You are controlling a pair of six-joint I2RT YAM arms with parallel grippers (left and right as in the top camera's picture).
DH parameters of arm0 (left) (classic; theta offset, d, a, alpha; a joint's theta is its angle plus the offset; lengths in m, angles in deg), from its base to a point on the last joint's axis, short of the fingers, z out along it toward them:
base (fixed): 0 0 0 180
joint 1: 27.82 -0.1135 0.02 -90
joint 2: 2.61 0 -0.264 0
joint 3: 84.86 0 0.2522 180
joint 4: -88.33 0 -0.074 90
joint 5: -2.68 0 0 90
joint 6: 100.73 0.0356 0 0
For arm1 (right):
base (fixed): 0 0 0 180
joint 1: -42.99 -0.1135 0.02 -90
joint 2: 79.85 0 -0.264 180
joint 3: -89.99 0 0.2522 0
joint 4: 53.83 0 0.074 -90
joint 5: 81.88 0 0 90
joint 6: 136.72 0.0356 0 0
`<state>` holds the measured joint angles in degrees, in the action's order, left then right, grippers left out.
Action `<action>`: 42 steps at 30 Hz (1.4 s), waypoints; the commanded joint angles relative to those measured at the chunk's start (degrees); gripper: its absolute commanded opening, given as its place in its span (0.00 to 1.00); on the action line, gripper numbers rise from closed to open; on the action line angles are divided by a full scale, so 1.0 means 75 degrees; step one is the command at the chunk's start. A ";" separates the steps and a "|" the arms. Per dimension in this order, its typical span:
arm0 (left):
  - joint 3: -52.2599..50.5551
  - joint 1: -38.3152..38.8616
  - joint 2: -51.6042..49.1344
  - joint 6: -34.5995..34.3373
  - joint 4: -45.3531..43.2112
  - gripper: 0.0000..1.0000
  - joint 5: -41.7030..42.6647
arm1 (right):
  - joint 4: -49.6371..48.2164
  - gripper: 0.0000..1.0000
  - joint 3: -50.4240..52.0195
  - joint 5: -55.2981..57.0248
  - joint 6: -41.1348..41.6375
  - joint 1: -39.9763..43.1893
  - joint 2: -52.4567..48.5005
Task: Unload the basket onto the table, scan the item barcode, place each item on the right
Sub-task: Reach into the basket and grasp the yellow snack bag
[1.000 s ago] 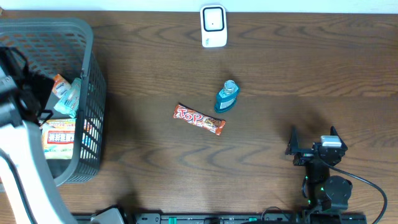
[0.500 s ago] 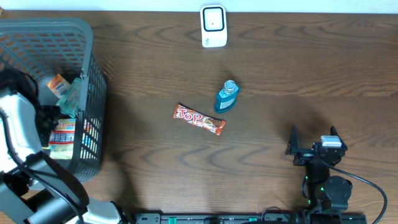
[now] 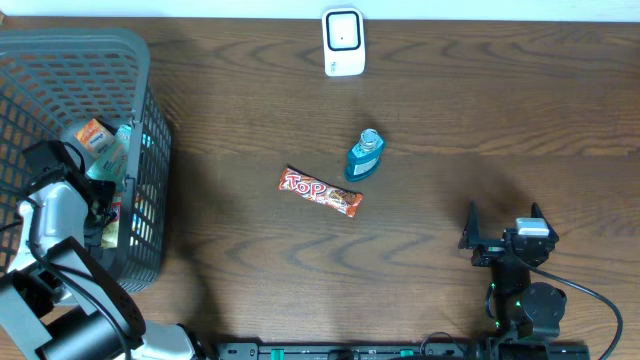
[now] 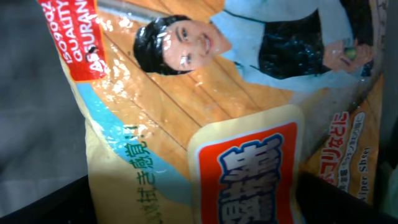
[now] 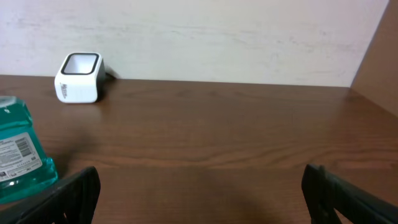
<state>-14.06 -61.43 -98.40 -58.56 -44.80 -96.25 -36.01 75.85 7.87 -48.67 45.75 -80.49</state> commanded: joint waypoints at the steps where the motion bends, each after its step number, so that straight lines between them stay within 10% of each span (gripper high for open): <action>1: -0.0376 -0.0017 -0.0195 0.0172 -0.0064 0.81 0.0125 | 0.0029 0.99 0.0009 -0.0041 -0.0064 -0.0026 0.0035; 8: -0.0851 -0.0009 -0.0554 0.0163 -0.0391 0.08 0.0128 | 0.0029 0.99 0.0009 -0.0041 -0.0064 -0.0026 0.0035; 34: 0.2040 -0.0009 0.4470 0.0373 0.0772 0.07 0.1067 | 0.0029 0.99 0.0009 -0.0041 -0.0064 -0.0026 0.0035; 42: 0.2043 0.0312 0.5875 0.0370 -0.0670 0.07 0.4001 | 0.0029 0.99 0.0009 -0.0041 -0.0064 -0.0026 0.0035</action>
<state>0.30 -61.06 -57.17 -55.76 -47.19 -79.92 -36.01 75.85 7.87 -48.67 45.75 -80.49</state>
